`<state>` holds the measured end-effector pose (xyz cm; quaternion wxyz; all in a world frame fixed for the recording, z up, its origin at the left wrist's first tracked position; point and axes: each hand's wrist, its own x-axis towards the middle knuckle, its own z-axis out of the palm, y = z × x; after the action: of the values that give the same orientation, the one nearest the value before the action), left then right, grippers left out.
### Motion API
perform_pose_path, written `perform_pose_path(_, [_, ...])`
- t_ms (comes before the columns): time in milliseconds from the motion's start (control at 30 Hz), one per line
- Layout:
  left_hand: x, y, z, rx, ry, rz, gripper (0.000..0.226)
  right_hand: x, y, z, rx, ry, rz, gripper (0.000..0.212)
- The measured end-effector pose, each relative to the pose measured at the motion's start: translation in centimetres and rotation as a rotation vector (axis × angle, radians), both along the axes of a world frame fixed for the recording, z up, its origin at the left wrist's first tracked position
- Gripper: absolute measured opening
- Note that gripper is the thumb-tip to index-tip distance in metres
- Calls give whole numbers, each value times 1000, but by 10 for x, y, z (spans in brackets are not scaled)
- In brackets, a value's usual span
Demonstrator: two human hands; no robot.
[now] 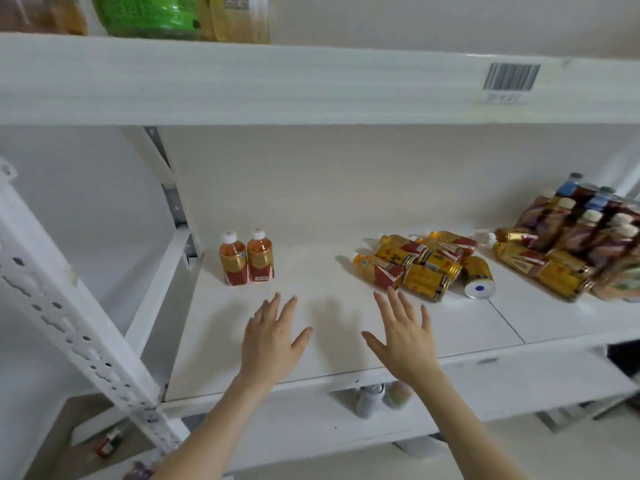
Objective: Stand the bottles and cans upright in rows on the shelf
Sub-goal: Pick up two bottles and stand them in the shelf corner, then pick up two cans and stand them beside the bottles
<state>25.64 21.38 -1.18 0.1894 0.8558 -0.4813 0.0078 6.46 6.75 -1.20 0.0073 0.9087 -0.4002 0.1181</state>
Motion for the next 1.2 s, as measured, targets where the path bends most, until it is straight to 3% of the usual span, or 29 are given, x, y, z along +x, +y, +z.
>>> perform_pose_path(200, [-58,-42,4,-34,80,-36,66,-60,-40,3,20,-31,-78,75])
perform_pose_path(567, [-175,-160,0,-62,186,51,63,-153,-153,6,65,39,7,71])
perform_pose_path(800, [-202,-205,3,-42,281,76,63,-191,-218,1,115,10,-65,70])
perform_pose_path(967, [-199,-244,-2,-66,514,205,65,-197,-265,-1,251,-51,-123,69])
perform_pose_path(1200, [-182,-305,-15,-195,735,448,69,-164,-322,0,665,-234,-130,64])
